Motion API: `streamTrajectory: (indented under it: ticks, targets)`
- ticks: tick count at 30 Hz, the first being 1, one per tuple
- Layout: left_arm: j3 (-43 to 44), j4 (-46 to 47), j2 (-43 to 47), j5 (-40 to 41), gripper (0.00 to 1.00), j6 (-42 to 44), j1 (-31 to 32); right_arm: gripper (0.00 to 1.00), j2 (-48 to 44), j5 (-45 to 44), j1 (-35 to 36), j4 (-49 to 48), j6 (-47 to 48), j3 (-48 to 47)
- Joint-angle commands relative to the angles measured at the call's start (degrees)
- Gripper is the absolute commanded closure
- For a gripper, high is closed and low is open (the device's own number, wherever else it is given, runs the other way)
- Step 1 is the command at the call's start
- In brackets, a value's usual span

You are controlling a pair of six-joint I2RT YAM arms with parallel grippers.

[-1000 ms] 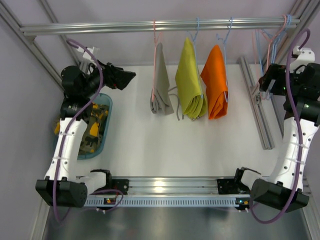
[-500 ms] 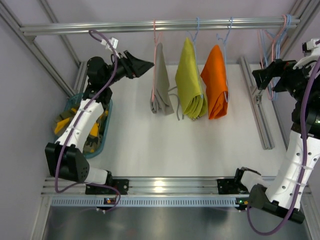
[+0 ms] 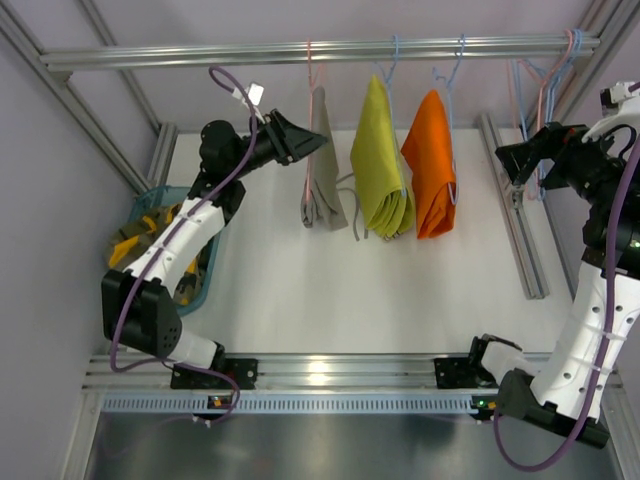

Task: Remove the trousers from the hanger

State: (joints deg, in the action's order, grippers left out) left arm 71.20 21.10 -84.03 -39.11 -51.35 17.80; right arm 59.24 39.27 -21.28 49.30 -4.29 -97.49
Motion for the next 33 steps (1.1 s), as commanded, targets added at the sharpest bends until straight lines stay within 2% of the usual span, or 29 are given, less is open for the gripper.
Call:
streamTrajectory:
  ticks: [1, 7, 8, 11, 14, 15, 17, 27, 30, 33]
  targets:
    - [2.0, 7.4, -1.3, 0.0, 0.46, -3.5, 0.2, 0.01, -0.9, 2.0, -0.7, -1.4, -1.2, 0.3]
    - [3.6, 12.0, -4.0, -1.2, 0.61, -9.9, 0.2, 0.01, -1.2, 3.4, -0.7, -2.3, -1.9, 0.0]
    - [4.0, 12.7, -4.5, -1.1, 0.66, -10.9, 0.2, 0.01, -1.2, 3.8, -0.7, -2.5, -2.2, 0.0]
    - [5.9, 14.0, -4.8, -0.6, 0.71, -12.7, 0.2, 0.01, -1.4, 5.6, -0.7, -3.9, -3.6, 0.2]
    - [8.4, 14.2, -4.9, 0.2, 0.85, -13.7, 0.2, 0.01, -1.0, 7.1, -0.7, -4.8, -5.3, 0.1]
    - [9.0, 14.2, -4.9, 0.5, 0.94, -14.4, 0.2, 0.01, -1.0, 7.8, -0.7, -5.2, -6.2, 0.2]
    - [10.5, 14.2, -4.8, 0.7, 1.00, -15.4, 0.2, 0.01, -0.7, 8.5, -0.7, -6.1, -7.1, 0.3]
    - [16.4, 15.9, -3.5, 2.8, 1.00, -18.3, 0.2, 0.01, -0.8, 12.7, -0.7, -8.6, -9.0, 2.0]
    - [14.8, 15.9, -1.8, 2.5, 1.00, -17.9, 0.6, 0.01, -0.4, 13.0, -0.6, -10.5, -11.1, 2.1]
    - [8.5, 15.9, 2.0, 3.4, 1.00, -18.5, 0.7, 0.00, 0.1, 13.0, -0.4, -11.3, -12.9, 2.4]
